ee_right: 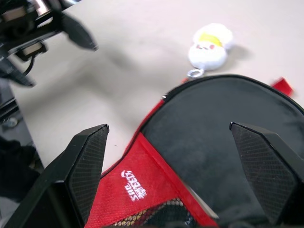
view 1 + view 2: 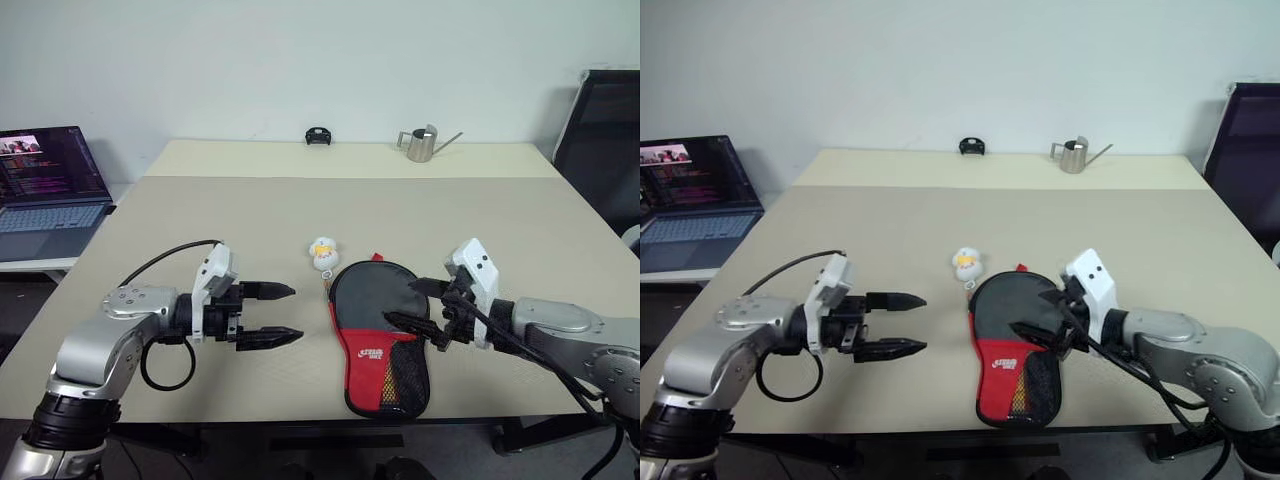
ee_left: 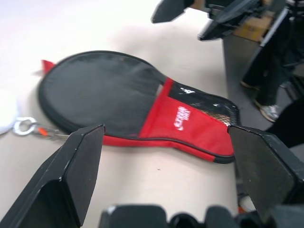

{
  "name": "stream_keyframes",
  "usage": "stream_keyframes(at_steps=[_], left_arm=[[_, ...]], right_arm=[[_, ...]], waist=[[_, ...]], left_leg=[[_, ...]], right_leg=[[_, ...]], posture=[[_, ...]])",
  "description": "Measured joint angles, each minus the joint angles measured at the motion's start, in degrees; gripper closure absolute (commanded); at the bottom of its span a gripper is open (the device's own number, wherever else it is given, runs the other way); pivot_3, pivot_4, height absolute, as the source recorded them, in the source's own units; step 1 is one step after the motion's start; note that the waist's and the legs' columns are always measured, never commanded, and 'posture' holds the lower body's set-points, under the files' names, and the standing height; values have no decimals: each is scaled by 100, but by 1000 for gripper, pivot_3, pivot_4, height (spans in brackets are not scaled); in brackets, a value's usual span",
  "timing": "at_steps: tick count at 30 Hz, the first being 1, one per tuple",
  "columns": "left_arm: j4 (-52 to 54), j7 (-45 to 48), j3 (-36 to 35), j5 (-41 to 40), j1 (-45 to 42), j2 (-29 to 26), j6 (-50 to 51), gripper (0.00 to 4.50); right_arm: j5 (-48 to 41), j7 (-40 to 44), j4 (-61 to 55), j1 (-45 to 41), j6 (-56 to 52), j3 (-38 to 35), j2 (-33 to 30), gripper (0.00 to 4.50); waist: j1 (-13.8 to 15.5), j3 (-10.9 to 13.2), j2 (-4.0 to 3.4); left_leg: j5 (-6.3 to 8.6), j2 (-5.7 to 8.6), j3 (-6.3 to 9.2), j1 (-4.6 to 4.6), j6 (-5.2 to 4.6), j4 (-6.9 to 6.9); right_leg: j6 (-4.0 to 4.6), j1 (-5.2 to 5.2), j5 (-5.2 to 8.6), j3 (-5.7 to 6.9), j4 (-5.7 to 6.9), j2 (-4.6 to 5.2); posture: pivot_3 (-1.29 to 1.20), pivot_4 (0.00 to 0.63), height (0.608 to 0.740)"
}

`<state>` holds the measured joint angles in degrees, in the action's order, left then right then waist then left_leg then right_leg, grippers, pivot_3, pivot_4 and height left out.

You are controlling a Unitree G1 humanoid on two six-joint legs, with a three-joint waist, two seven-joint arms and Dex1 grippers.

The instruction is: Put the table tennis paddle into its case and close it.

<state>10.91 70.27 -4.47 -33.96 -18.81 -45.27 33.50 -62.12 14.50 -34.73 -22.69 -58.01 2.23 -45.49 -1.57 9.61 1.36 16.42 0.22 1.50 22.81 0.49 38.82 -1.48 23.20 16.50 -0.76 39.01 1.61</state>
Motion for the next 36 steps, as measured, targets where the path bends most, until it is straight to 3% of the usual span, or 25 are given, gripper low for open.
stream_keyframes(at_steps=[4, 9, 15, 21, 26, 36], left_arm=[[-54, -536, -71, 36, -29, 351, -105, 0], [-45, -1006, -121, 50, 10, 521, -121, 0], [-14, -1277, -251, 26, 140, 519, -111, 0], [-16, -1578, -248, 162, 193, 502, -139, 0], [-751, -2216, 13, 878, -458, 730, -362, 0], [-3372, -2972, 580, 1966, -2433, 1854, -997, 0]], right_arm=[[667, 422, 354, -418, 163, 465, 324, 21], [2248, 1064, 1535, -878, 1218, 1454, 1082, 21], [3296, 1749, 2818, -1039, 2070, 1724, 1654, 21], [4117, 1943, 3544, -952, 2276, 1799, 1752, 21], [4566, 1951, 3604, -840, 2430, 1798, 1862, 21], [4900, 1924, 3567, -753, 2386, 1677, 2223, 21]], waist=[[-8, -1, 1], [-18, -1, 2], [2, -1, 2], [5, -1, 2], [10, -4, 5], [-9, -7, 9]], left_leg=[[0, 0, -2, -4, 0, 1], [0, -2, -3, 1, 0, 0], [0, 1, -3, 2, 1, 2], [0, 0, -3, 1, 1, 2], [-1, 3, -3, -9, 2, 5], [-2, 7, -6, -9, 3, 10]], right_leg=[[2, 0, -1, -2, 3, 0], [7, 7, -5, -2, 3, -2], [8, 7, -5, -1, 4, 2], [9, 7, -6, -2, 5, 2], [10, -1, -8, -1, 13, 2], [8, 2, -10, -2, 17, 1]], posture=[[0, 150, 740], [0, 150, 740], [0, 150, 740], [0, 150, 740], [0, 150, 740], [0, 150, 740]])
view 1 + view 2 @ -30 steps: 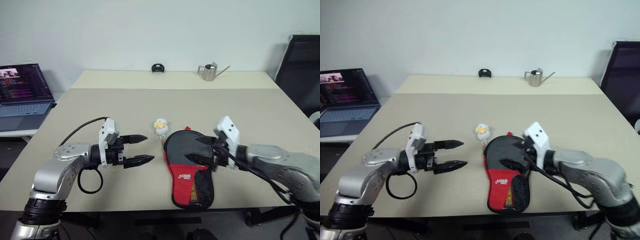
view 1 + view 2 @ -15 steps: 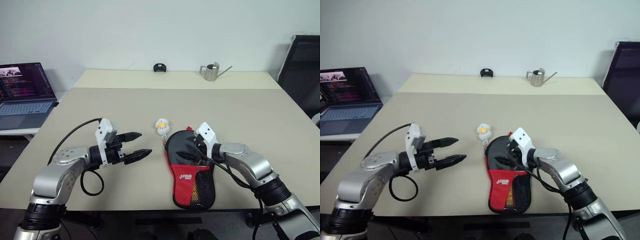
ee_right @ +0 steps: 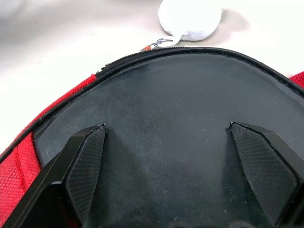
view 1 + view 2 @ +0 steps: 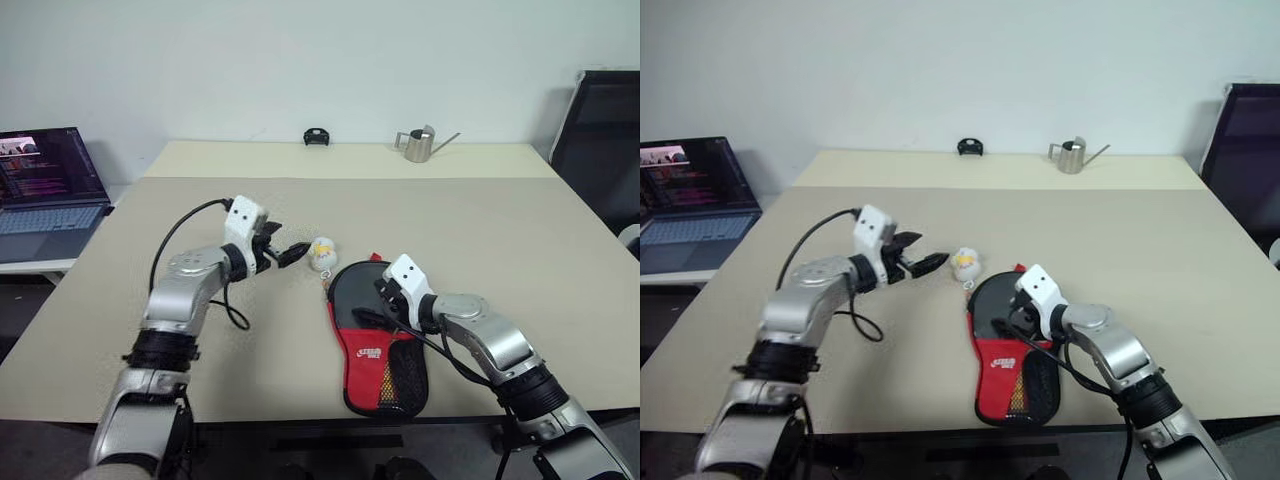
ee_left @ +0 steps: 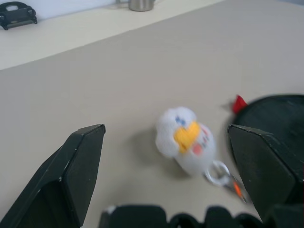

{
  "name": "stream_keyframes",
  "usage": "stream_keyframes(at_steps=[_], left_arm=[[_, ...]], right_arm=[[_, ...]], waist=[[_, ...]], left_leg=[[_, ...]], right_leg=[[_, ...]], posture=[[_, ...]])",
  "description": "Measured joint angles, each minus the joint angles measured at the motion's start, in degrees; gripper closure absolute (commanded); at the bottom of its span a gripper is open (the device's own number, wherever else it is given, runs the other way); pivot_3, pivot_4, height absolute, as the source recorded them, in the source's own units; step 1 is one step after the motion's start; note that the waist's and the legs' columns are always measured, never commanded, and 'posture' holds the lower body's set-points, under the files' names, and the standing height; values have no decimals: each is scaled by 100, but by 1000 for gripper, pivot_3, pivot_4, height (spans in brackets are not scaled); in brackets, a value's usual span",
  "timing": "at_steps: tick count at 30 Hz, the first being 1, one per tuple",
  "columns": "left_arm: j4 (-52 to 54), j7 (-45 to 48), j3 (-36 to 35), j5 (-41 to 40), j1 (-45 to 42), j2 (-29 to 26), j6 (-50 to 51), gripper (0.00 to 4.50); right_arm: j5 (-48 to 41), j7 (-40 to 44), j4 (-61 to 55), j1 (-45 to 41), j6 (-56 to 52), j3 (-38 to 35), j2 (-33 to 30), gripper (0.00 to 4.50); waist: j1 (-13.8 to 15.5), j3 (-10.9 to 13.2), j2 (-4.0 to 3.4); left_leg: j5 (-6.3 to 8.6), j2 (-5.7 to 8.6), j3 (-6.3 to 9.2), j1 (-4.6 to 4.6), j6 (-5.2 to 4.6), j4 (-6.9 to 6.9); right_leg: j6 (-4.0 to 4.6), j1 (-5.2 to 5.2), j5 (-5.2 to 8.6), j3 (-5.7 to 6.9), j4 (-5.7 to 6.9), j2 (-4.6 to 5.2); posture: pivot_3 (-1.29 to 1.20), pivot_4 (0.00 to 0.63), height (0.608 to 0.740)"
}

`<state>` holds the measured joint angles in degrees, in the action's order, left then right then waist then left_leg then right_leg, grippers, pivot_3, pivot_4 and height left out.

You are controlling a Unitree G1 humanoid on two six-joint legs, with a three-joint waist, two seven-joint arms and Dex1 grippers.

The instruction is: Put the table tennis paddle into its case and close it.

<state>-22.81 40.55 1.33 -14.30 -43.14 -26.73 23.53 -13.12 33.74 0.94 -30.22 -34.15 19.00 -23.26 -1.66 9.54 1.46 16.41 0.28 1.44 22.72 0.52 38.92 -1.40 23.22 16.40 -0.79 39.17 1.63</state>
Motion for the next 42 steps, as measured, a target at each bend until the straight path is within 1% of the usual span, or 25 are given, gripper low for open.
stream_keyframes(at_steps=[5, 9, 12, 15, 21, 24, 30, 34, 36, 42], left_arm=[[-1809, 58, 229, 382, -865, 560, -503, 0], [-3239, 50, 274, 615, -1528, 821, -888, 0], [-4029, 12, 258, 727, -1865, 949, -1048, 0], [-4553, 9, 250, 879, -2013, 1088, -1136, 0], [-4827, 77, 62, 992, -2126, 1213, -1168, 0], [-4857, 138, 0, 1013, -2129, 1260, -1176, 523], [-4852, 491, -84, 1026, -2064, 1280, -1153, 2653], [-4788, 642, -174, 1024, -1962, 1240, -1150, 3905], [-4752, 653, -183, 1029, -1942, 1225, -1150, 4204], [-4504, 832, -341, 938, -1739, 1102, -1083, 4225]], right_arm=[[108, -18, -11, 27, -57, -81, 174, 21], [182, -43, -31, 32, -120, -114, 305, 21], [243, -74, -45, 43, -163, -154, 410, 21], [288, -114, -59, 51, -212, -187, 481, 21], [325, -137, -61, 63, -246, -210, 560, 21], [366, -156, -71, 79, -244, -212, 588, 0], [464, -201, -106, 106, -249, -220, 601, 0], [472, -247, -108, 107, -307, -297, 618, 0], [485, -268, -108, 107, -338, -349, 619, 0], [496, -359, -137, 147, -416, -435, 708, 0]], waist=[[-1, -1, 2], [-20, -1, 2], [-20, -1, 2], [-19, -1, 2], [-7, -3, 4], [-4, -5, 5], [-4, -5, 5], [-4, -5, 5], [-4, -6, 6], [-27, -6, 5]], left_leg=[[0, 3, -1, 1, 0, 2], [0, 2, -2, 1, 0, 1], [0, 3, -2, 3, 0, 1], [0, 5, -2, 4, 0, 1], [0, 6, -1, 2, 1, 1], [-1, 6, -1, 1, 2, 2], [-2, 7, -1, 1, 2, 2], [-2, 6, -2, 0, 3, 3], [-2, 6, -2, -2, 3, 3], [-2, 5, -5, -11, 3, 3]], right_leg=[[0, 1, 0, 1, 2, 0], [0, 4, 0, 1, 4, -2], [0, 6, 0, 1, 4, -2], [0, 6, 0, 1, 4, -2], [0, 6, 0, 1, 10, -2], [0, 6, 0, 1, 12, -1], [0, 6, 0, 1, 13, -1], [0, 6, 0, 0, 16, -1], [0, 6, 0, -1, 19, -1], [0, 6, 0, -7, 32, -1]], posture=[[0, 150, 740], [0, 150, 740], [0, 150, 740], [0, 150, 740], [0, 150, 740], [0, 150, 740], [0, 150, 740], [0, 150, 740], [0, 150, 740], [0, 150, 740]])
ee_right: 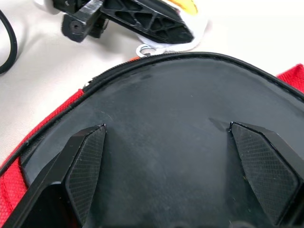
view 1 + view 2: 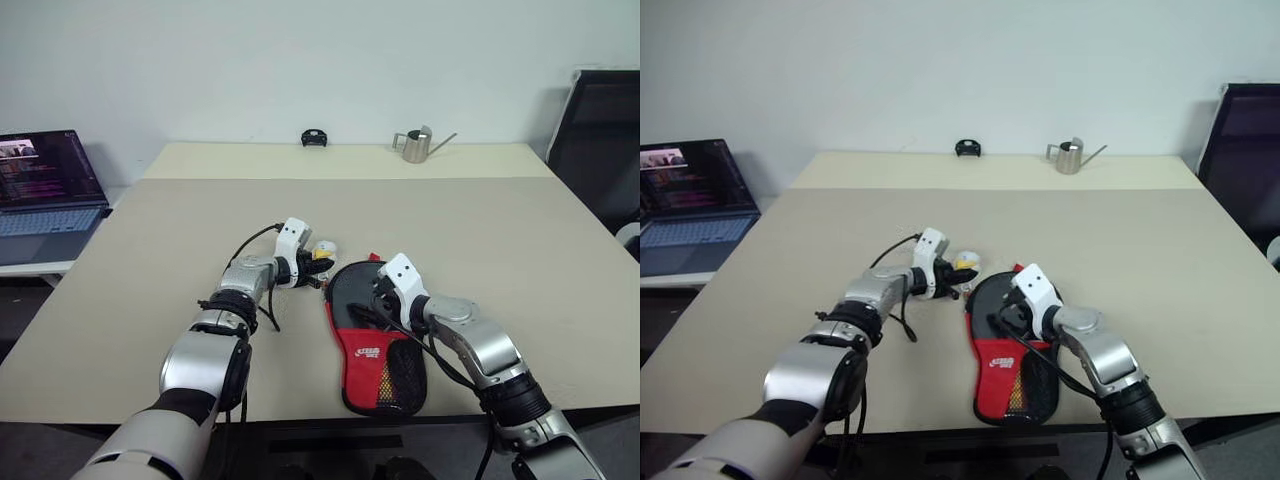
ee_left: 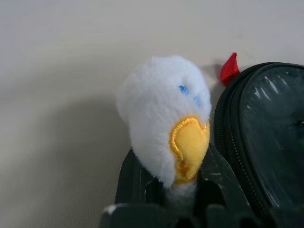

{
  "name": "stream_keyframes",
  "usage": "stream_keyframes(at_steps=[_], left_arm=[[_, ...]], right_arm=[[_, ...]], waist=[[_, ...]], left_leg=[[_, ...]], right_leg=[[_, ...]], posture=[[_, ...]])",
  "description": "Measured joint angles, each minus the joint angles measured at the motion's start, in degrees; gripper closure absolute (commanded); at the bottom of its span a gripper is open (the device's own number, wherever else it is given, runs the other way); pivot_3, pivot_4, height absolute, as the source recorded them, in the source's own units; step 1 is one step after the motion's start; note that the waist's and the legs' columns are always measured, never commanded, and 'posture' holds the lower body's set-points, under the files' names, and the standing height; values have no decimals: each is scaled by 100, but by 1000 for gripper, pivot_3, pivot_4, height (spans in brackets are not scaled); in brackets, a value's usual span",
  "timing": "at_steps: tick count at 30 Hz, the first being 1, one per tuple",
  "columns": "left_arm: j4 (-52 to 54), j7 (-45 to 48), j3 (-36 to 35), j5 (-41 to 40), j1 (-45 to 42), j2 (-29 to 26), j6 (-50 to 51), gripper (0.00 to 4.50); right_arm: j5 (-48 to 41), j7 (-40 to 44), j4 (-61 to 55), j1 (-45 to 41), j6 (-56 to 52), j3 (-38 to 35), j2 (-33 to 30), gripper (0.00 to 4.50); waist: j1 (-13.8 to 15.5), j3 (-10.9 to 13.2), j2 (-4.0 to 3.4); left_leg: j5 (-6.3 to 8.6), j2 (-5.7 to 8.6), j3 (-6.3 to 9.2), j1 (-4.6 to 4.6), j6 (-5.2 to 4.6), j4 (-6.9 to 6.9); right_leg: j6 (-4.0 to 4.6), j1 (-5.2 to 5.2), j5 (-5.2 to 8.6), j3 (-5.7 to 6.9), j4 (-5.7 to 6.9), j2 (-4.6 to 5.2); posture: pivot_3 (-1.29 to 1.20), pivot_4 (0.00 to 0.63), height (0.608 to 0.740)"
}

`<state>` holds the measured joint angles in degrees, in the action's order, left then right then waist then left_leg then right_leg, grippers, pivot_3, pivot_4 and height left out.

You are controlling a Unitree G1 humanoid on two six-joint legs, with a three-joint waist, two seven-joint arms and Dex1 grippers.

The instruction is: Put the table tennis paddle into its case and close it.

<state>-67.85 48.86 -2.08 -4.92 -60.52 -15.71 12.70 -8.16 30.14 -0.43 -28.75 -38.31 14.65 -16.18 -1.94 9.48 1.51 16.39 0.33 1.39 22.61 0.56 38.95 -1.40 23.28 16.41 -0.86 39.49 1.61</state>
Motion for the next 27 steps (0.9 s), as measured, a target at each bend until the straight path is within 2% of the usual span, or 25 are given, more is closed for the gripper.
stream_keyframes(at_steps=[5, 12, 18, 22, 27], left_arm=[[508, 384, -222, -286, 374, -194, 375, 4226], [2263, 560, -461, -862, 1271, -361, 1332, 4228], [3049, 567, -397, -1048, 1320, -362, 1723, 4229], [3108, 614, -132, -982, 1235, -360, 1649, 4229], [2238, 594, 226, -571, 681, -266, 980, 4229]], right_arm=[[16, -47, -21, 8, -27, -39, 93, 0], [30, 77, 173, -39, 173, 15, 176, 0], [142, 353, 519, -253, 317, 193, 164, 0], [247, 344, 715, -343, 420, 230, 230, 0], [304, 148, 791, -325, 421, 218, 356, 0]], waist=[[-10, 0, 0], [11, 0, 0], [11, -2, 1], [6, -3, 3], [13, -5, 6]], left_leg=[[-2, -1, 0, -1, 4, 0], [-6, -1, 2, 0, 11, 1], [-7, -1, 1, -17, 13, 1], [-9, 0, -1, -28, 15, 1], [-12, 1, -2, -45, 19, 1]], right_leg=[[0, 2, 0, -3, 6, 0], [0, 3, 0, -3, 8, 2], [1, -6, 0, -4, 22, 2], [1, -8, 0, -6, 38, 2], [3, -19, -1, -5, 46, 1]], posture=[[0, 150, 740], [0, 150, 740], [0, 150, 740], [0, 150, 740], [0, 150, 740]])
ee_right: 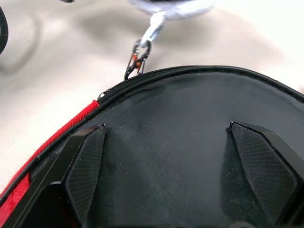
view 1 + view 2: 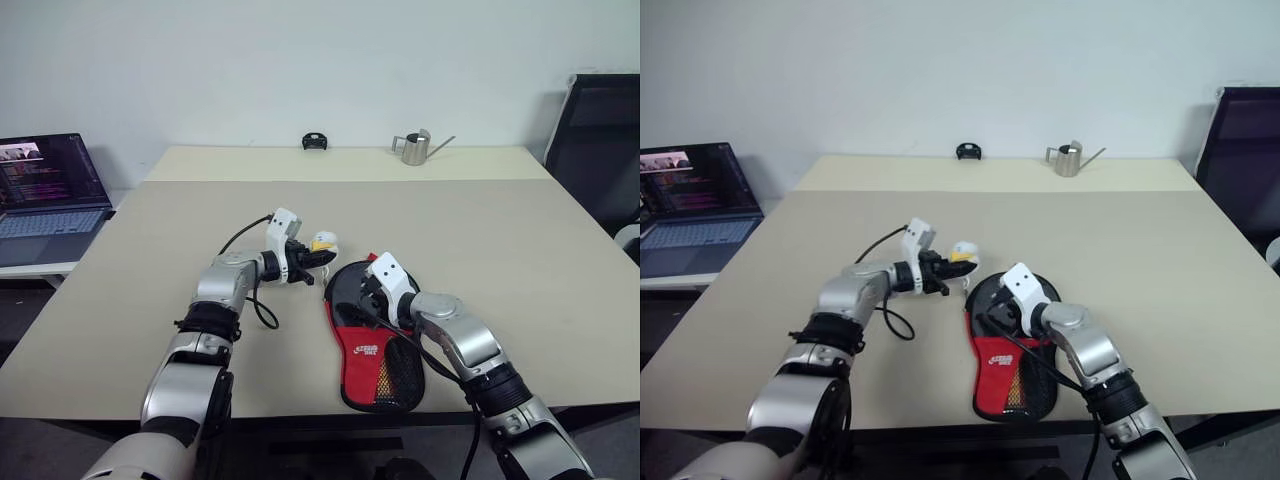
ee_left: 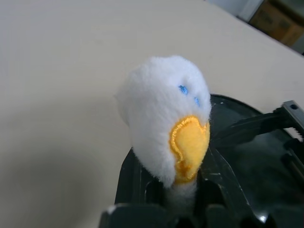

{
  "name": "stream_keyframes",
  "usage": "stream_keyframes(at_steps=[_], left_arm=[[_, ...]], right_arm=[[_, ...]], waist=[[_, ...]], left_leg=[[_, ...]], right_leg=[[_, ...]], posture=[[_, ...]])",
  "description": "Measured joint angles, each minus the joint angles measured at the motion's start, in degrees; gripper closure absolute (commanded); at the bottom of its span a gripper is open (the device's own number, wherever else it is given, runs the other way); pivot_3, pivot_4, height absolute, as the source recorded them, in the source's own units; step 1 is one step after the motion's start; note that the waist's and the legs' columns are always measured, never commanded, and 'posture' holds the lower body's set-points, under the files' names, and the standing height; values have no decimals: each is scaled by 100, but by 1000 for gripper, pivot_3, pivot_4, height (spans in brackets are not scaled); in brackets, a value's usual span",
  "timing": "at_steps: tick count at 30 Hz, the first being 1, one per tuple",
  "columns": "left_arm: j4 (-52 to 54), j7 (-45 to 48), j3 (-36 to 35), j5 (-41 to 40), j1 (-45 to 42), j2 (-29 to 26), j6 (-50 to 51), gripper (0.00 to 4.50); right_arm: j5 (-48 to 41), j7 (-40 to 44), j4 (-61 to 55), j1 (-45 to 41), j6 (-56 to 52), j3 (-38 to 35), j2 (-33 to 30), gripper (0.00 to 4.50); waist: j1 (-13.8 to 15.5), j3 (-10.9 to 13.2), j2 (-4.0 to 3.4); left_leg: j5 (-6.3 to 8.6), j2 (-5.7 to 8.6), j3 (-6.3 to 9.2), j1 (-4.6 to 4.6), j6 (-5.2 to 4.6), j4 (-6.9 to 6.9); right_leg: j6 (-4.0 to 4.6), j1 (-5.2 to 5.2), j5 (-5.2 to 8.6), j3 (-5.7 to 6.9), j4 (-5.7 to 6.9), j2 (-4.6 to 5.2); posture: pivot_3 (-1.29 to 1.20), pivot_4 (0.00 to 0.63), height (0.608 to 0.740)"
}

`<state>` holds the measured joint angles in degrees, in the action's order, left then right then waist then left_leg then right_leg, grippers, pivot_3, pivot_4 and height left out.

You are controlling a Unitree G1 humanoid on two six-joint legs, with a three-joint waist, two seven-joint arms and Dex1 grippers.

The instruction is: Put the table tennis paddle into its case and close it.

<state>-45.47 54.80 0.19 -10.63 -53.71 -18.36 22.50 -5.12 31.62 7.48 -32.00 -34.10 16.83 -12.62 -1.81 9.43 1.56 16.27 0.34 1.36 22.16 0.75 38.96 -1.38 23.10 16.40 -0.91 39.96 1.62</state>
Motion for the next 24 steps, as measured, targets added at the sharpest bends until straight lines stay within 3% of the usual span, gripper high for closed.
stream_keyframes(at_steps=[10, 24], left_arm=[[-2239, -596, 230, 753, -931, 511, -1467, 4229], [-3138, -1635, 155, 1237, -1568, 909, -2231, 4229]], right_arm=[[4, -401, -158, 208, -10, -49, 192, 0], [1, -585, -819, 621, -453, -130, 161, 0]], waist=[[-1, -3, 4], [21, -7, 10]], left_leg=[[0, 0, -2, -5, -1, -2], [0, 3, 0, -1, -1, -3]], right_leg=[[-1, -4, 0, 2, -2, -2], [-2, -5, 1, 7, -5, -3]], posture=[[0, 150, 740], [0, 150, 740]])
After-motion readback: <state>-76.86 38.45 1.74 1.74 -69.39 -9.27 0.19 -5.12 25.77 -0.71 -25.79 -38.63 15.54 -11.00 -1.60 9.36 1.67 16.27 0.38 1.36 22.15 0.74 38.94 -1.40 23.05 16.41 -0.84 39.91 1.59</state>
